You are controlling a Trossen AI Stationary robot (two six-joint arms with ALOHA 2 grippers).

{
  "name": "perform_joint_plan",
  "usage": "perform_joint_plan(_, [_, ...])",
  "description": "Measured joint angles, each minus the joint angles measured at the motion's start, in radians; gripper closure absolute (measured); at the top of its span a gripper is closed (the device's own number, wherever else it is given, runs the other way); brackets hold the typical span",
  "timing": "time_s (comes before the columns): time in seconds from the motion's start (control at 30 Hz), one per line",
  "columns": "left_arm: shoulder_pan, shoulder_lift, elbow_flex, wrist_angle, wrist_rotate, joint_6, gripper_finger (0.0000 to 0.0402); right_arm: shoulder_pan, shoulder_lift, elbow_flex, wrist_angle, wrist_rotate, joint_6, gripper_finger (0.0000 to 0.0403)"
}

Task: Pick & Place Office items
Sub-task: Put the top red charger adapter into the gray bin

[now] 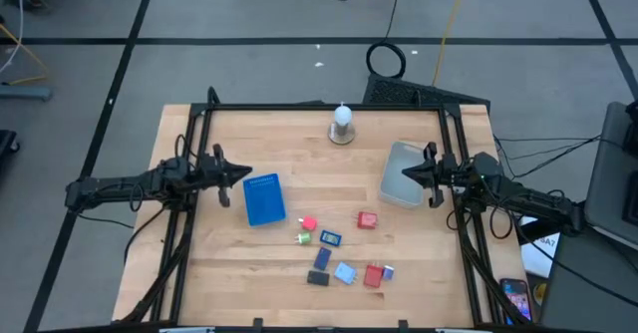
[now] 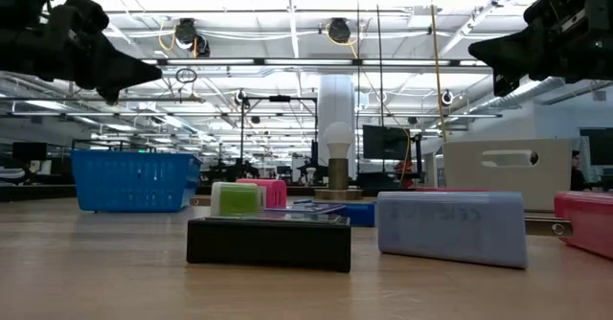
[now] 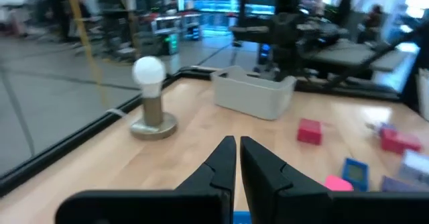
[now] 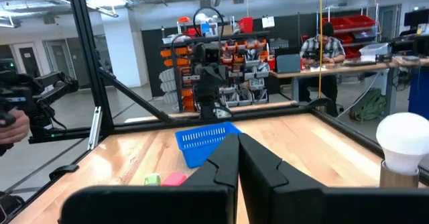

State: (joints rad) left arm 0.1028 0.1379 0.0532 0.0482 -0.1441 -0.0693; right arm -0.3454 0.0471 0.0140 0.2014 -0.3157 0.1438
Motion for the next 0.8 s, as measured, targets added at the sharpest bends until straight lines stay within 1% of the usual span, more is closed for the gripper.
perform_joint_plan(0.1, [0.001,0.0,0.0,0.001,-0.048,-0.04,0.0376,0.0,0.0,0.0,0.026,0.0,-0.005,0.0403])
perform_joint_plan(0.2, [0.0,0.0,0.0,-0.046,-0.048,-0.042,0.0376,0.0,0.0,0.0,0.035,0.0,0.008,0.0403])
perform_joint_plan(0.3, [0.0,0.0,0.0,-0.114,-0.045,-0.076,0.0376,0.0,0.0,0.0,0.035,0.0,0.009,0.0403])
perform_joint_plan(0.47, [-0.001,0.013,0.001,-0.128,0.056,-0.037,0.0398,0.0,0.0,0.0,0.034,-0.001,0.065,0.0403])
perform_joint_plan(0.57, [0.0,0.013,0.001,-0.131,0.065,-0.04,0.0391,0.0,0.0,0.0,0.034,-0.001,0.086,0.0403])
perform_joint_plan(0.63, [0.0,0.013,0.001,-0.132,0.065,-0.039,0.0395,0.0,0.0,0.0,0.034,-0.001,0.079,0.0403])
perform_joint_plan(0.7, [0.004,0.013,0.001,-0.132,0.065,-0.021,0.0399,0.0,0.0,0.0,0.034,0.001,0.08,0.0403])
perform_joint_plan(0.8, [0.01,0.013,0.001,-0.129,0.065,0.019,0.0391,0.0,0.0,0.0,0.034,0.001,0.08,0.0403])
